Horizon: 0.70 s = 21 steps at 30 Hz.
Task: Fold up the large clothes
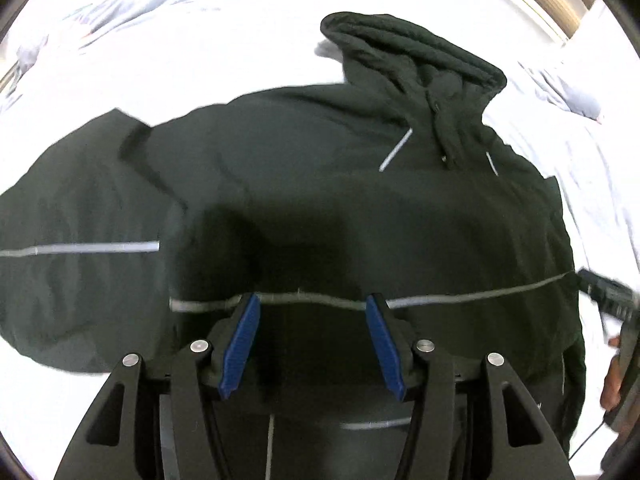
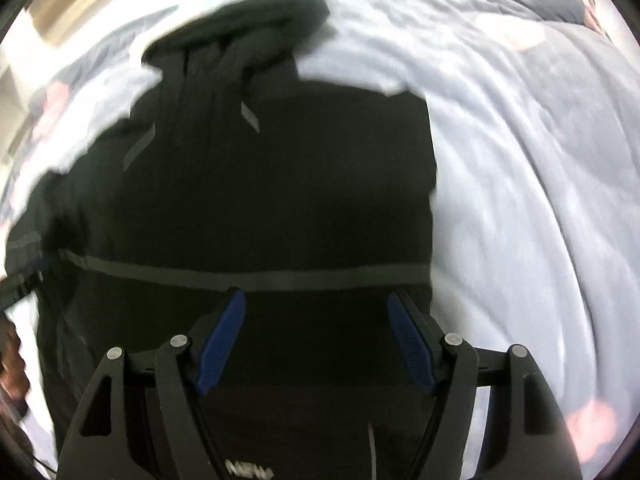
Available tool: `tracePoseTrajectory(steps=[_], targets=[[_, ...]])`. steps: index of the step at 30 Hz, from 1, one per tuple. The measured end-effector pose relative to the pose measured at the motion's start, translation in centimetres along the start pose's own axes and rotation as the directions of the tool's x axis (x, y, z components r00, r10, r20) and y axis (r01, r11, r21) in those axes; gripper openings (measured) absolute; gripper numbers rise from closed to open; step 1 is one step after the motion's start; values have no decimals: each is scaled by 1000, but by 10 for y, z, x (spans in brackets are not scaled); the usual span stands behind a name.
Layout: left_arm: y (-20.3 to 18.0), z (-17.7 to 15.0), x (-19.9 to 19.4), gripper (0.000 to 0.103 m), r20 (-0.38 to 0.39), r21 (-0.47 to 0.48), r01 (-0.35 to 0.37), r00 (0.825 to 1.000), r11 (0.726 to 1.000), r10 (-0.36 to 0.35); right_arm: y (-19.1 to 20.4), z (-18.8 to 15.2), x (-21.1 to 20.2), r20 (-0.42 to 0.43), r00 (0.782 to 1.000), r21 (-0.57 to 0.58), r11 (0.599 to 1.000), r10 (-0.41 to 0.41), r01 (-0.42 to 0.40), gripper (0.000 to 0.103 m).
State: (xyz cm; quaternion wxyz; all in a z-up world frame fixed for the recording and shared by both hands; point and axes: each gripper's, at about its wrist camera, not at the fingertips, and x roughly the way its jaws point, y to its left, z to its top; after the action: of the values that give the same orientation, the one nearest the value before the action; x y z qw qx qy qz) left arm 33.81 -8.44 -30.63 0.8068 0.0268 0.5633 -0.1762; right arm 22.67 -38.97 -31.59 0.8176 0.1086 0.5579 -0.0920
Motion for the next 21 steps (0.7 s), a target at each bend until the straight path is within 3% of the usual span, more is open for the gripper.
tracePoseTrajectory(steps=[3,8,11,13,21], targets=[[12,-12,24,57,-60,-35,-15,998,999,13,1,-22,24,-76,996,-23,999,-49,47,75],[13,-9,40,57,-79,-68,-42,996,997,37,6,-21,38,-92,993,-31,997,-73,71,77],[10,-8,16,58,-55,-72,-23,998,997,19,8,-15,24,-111,992,6,998,-58,59,77],[13,-17,-9,58,-29,-81,-15,1000,997,12,5,-21,1,-100,995,56,998,-1,7,77],[67,-78,-98,58,15,-212,-31,999,977,35,15,-83,-78,-81,991,100,990,105,-97,77]])
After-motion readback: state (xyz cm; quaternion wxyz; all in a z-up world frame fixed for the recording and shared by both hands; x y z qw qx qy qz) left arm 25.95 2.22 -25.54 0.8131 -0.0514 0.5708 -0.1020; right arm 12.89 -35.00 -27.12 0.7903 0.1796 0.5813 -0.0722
